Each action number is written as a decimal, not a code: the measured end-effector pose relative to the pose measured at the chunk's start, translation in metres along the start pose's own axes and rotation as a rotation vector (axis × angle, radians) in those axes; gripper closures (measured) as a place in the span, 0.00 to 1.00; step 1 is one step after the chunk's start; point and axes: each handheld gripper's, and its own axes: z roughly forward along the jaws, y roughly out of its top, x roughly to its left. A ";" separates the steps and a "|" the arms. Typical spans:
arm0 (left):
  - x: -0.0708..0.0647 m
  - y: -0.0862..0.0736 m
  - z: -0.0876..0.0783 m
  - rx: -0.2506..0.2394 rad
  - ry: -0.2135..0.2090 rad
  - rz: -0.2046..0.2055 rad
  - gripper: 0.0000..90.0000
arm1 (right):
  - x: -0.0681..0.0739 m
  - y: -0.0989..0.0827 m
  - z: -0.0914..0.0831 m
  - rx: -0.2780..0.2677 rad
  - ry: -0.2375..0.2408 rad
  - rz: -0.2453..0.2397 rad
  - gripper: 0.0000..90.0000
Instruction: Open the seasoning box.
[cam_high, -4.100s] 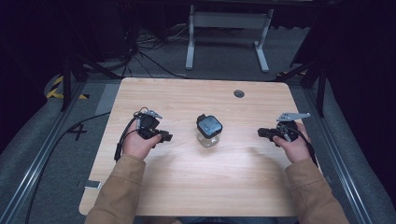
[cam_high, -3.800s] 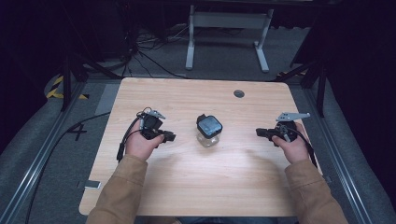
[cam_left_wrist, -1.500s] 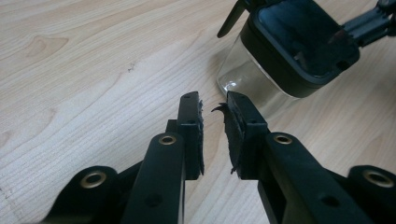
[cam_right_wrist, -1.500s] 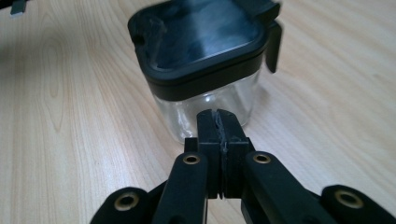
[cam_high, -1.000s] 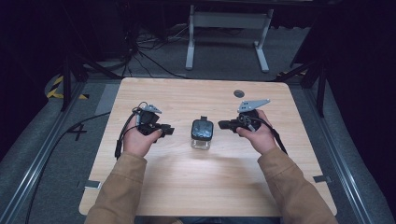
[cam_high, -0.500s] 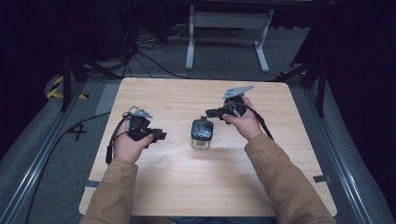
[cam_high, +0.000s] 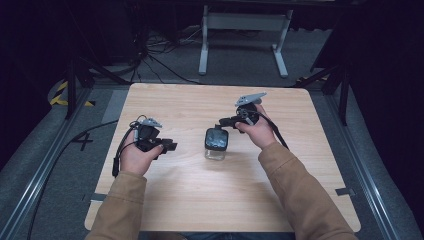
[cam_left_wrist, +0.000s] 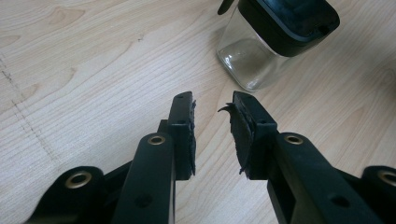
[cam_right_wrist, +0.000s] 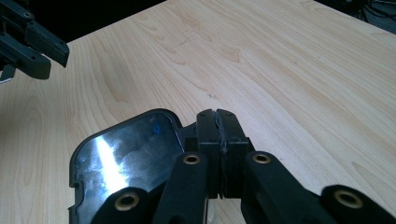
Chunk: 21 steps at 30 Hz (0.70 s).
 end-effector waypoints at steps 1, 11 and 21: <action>0.000 0.000 0.000 -0.001 0.002 0.000 0.78 | 0.000 0.000 0.000 -0.001 -0.001 -0.002 1.00; 0.000 0.000 0.001 0.000 0.000 -0.003 0.78 | 0.002 0.003 0.003 -0.004 -0.007 -0.015 1.00; 0.000 0.000 0.001 0.007 -0.001 0.006 0.77 | 0.000 0.004 0.004 0.006 -0.009 0.006 1.00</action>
